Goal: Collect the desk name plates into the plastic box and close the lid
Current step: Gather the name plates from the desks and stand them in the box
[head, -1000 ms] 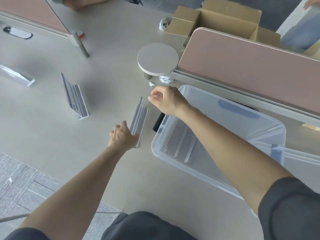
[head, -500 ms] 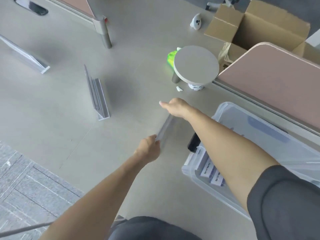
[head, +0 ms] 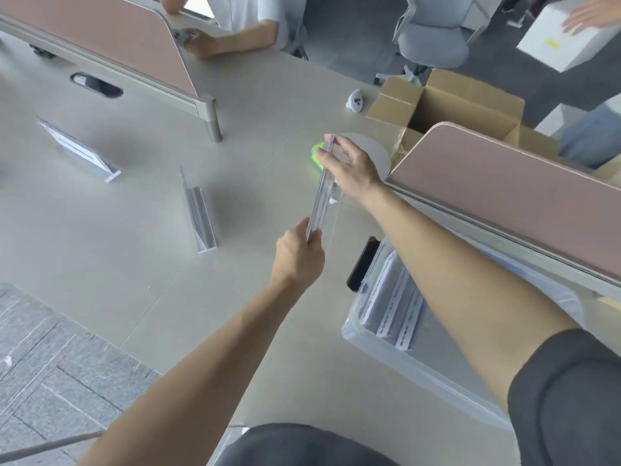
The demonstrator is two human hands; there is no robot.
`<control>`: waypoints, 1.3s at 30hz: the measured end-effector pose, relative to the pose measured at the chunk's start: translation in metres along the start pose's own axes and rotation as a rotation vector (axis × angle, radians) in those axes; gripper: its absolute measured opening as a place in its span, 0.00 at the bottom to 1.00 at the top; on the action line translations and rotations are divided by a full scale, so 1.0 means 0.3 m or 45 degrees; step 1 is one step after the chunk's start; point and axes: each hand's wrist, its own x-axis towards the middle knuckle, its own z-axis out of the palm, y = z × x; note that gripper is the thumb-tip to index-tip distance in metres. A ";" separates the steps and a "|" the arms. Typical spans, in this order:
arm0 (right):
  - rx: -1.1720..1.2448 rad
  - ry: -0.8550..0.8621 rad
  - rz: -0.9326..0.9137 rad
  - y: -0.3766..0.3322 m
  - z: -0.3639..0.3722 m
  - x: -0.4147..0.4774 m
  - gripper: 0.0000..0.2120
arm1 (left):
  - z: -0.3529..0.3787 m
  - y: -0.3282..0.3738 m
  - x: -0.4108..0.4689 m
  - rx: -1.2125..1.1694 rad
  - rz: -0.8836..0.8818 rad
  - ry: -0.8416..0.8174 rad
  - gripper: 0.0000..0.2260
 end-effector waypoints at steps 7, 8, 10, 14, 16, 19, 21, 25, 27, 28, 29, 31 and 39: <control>0.169 -0.082 0.278 -0.018 -0.229 -0.205 0.32 | 0.086 0.124 -0.156 -0.238 0.171 -0.129 0.12; 0.201 -0.065 0.293 -0.011 -0.258 -0.233 0.25 | 0.101 0.138 -0.171 -0.229 0.209 -0.188 0.10; 0.230 0.037 0.308 0.014 -0.328 -0.288 0.16 | 0.137 0.171 -0.195 -0.224 0.207 -0.350 0.10; 0.337 0.149 0.324 0.078 -0.474 -0.411 0.15 | 0.208 0.241 -0.241 -0.386 0.014 -0.685 0.38; 0.424 0.190 0.326 0.117 -0.547 -0.470 0.14 | 0.238 0.270 -0.264 -0.450 -0.090 -0.854 0.46; 0.500 0.201 0.343 0.193 -0.639 -0.547 0.13 | 0.315 0.289 -0.300 -0.457 -0.159 -1.057 0.51; 0.505 0.179 0.362 0.238 -0.682 -0.582 0.18 | 0.380 0.303 -0.333 -0.474 -0.157 -1.069 0.55; 0.511 0.148 0.440 0.340 -0.744 -0.641 0.20 | 0.490 0.305 -0.378 -0.496 -0.144 -1.076 0.52; 0.567 0.107 0.479 0.409 -0.762 -0.663 0.19 | 0.524 0.292 -0.382 -0.497 -0.160 -1.113 0.50; 0.603 0.094 0.499 0.444 -0.765 -0.672 0.19 | 0.536 0.286 -0.382 -0.473 -0.184 -1.143 0.50; 0.634 0.094 0.522 0.482 -0.764 -0.676 0.18 | 0.548 0.277 -0.380 -0.425 -0.201 -1.182 0.51; 0.685 0.101 0.573 0.545 -0.751 -0.684 0.18 | 0.567 0.258 -0.376 -0.274 -0.196 -1.293 0.53; 0.363 0.133 0.679 0.726 -0.638 -0.665 0.34 | 0.489 0.097 -0.252 0.690 0.568 -0.528 0.19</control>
